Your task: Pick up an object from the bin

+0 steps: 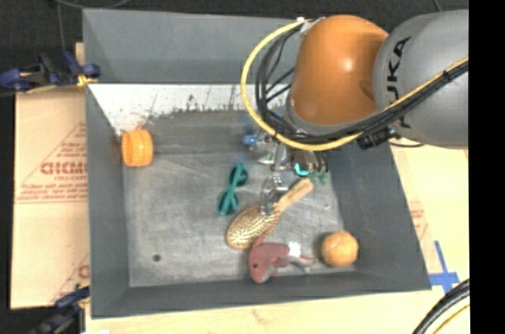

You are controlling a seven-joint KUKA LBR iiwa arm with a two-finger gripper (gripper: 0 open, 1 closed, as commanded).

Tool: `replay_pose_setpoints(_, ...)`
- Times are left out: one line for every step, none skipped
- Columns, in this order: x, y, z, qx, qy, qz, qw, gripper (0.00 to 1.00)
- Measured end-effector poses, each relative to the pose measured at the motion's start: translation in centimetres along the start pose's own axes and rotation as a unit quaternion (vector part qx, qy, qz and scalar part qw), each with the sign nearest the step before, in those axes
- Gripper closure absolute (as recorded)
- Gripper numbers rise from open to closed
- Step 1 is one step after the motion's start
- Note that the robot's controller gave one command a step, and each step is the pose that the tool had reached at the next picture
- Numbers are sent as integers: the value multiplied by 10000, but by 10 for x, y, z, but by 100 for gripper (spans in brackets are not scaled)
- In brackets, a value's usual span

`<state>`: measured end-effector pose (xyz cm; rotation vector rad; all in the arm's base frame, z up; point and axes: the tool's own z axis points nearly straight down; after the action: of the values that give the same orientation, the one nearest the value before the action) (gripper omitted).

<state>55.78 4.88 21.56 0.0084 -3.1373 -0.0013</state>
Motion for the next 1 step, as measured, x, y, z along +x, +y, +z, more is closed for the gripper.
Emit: replay_pose_setpoints(-1, 0, -5, -4, -40, 4, 10000, 0)
